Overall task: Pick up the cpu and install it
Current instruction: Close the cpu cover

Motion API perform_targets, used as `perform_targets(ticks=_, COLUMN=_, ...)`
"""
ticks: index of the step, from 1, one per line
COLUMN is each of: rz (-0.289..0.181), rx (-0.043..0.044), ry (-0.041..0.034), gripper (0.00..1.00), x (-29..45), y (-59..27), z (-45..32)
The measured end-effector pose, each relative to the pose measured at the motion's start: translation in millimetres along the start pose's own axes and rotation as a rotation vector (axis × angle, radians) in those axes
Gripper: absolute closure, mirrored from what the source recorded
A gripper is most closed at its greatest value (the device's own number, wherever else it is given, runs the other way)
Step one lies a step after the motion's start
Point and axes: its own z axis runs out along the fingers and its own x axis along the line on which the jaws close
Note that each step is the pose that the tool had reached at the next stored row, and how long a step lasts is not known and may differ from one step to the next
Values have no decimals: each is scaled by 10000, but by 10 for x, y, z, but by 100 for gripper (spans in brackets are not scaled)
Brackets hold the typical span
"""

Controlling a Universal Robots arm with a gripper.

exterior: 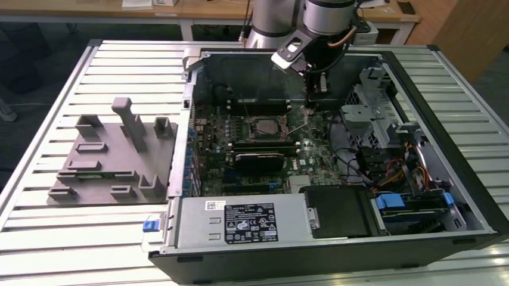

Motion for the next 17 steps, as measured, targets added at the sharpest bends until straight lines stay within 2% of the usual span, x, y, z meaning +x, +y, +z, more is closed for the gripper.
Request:
perform_targets(ticks=4, rz=-1, rx=5, ry=-15, gripper=89, x=15, y=82, z=33)
perform_targets(ticks=11, rz=-7, rx=4, ry=-99, gripper=89, x=35, y=104, z=137)
perform_targets(ticks=17, rz=-7, rx=4, ry=-130, gripper=89, x=54, y=128, z=204)
